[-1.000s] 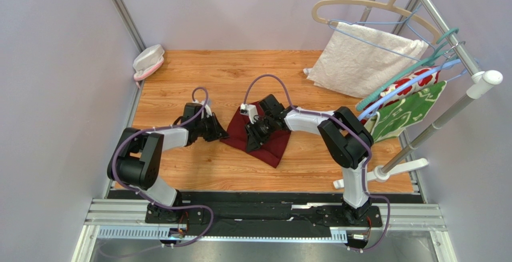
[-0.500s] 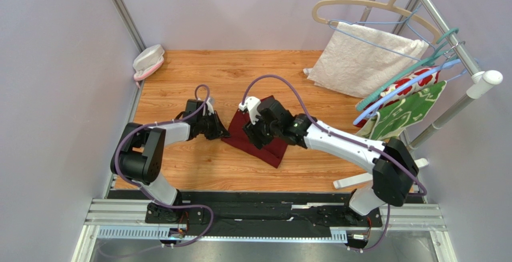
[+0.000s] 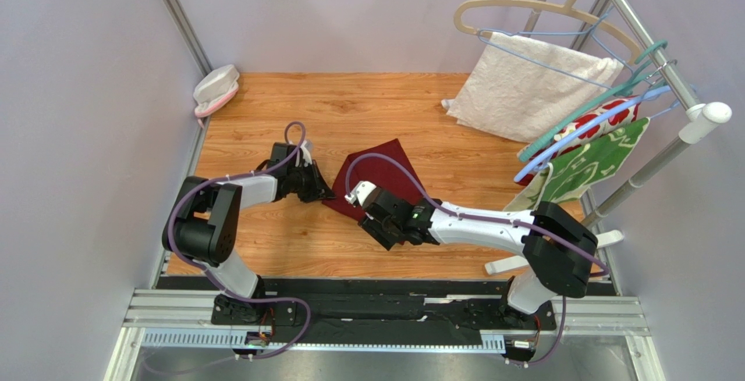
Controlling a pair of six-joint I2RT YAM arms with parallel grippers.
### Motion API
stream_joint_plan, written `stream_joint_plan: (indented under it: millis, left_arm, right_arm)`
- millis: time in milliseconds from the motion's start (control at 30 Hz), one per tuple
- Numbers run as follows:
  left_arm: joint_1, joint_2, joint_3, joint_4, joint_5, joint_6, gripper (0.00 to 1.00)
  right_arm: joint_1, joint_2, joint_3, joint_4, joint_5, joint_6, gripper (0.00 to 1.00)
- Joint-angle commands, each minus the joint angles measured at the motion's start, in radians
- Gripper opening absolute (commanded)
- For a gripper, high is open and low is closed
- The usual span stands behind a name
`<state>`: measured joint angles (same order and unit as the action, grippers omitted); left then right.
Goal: Fold the napkin, place the utensils inside, and roll it up
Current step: Roll the napkin with the utensil
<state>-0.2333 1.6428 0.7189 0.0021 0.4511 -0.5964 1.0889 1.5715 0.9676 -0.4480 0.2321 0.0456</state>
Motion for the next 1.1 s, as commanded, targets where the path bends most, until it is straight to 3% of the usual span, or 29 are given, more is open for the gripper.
stream_joint_plan:
  millis: [0, 533, 833, 1067]
  left_arm:
    - [0.002, 0.032, 0.008, -0.065, -0.034, 0.038, 0.04]
    - [0.0, 0.032, 0.004, -0.062, -0.029, 0.041, 0.04]
    - [0.0, 0.041, 0.01, -0.07, -0.022, 0.05, 0.04]
    - [0.002, 0.043, 0.017, -0.071, -0.022, 0.056, 0.04]
  right_arm:
    - [0.012, 0.004, 0.003, 0.06, 0.039, 0.016, 0.55]
    - [0.049, 0.039, -0.001, 0.058, 0.068, 0.011, 0.52]
    - [0.013, 0.099, -0.007, 0.089, 0.09, -0.013, 0.52]
    - [-0.033, 0.139, -0.013, 0.103, 0.016, -0.026, 0.51]
